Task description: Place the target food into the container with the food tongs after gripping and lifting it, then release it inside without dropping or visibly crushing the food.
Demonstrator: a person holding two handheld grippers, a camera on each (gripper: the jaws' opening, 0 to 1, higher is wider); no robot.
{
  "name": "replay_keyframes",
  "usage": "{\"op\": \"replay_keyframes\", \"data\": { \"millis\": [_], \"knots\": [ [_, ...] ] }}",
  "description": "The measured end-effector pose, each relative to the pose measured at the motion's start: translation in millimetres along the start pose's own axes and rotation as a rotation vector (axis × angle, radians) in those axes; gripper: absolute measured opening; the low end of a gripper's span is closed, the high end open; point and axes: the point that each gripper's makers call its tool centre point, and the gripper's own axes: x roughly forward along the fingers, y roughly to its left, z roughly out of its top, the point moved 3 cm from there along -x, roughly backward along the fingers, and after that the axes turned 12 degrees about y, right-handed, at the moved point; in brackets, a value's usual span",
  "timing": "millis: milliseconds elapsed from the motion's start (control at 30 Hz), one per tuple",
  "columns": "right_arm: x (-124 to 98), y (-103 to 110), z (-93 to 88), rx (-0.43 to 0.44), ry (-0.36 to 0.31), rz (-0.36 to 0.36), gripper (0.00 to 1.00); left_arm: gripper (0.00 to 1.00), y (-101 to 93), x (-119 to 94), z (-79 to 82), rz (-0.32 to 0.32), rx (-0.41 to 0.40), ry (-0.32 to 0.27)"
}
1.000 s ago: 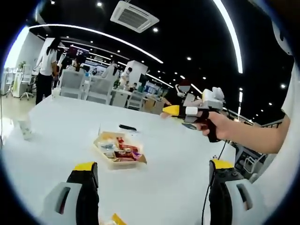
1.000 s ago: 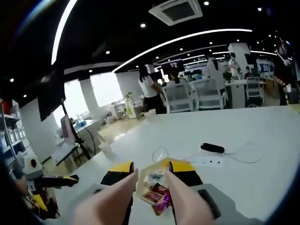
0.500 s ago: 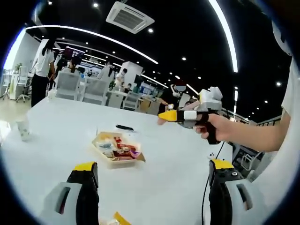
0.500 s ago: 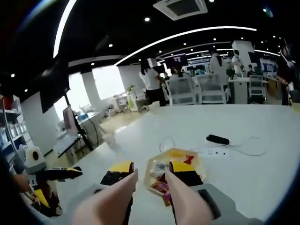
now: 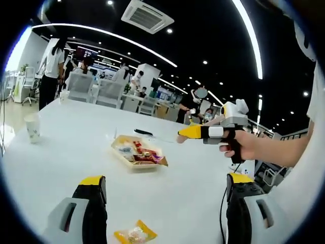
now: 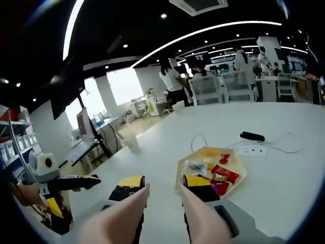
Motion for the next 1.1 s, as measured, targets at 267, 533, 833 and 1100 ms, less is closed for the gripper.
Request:
{"op": "replay_keyframes", "data": {
  "millis": [267, 533, 833, 1100],
  "knots": [
    [10, 9, -5.7, -0.026, 0.025, 0.019, 0.29, 0.99, 12.7, 0, 1.1, 0.020, -0.021, -0.018],
    [16, 11, -14.5, -0.021, 0.059, 0.026, 0.29, 0.99, 20.9, -8, -5.1, 0.037, -0.038, -0.027],
    [30, 17, -27.7, 0.000, 0.090, 0.041, 0.29, 0.99, 28.3, -8, -13.9, 0.031, -0.048, -0.004],
    [36, 22, -38.4, 0.005, 0.127, 0.053, 0.30, 0.99, 32.2, -10, -15.9, 0.034, -0.043, 0.008]
  ]
}}
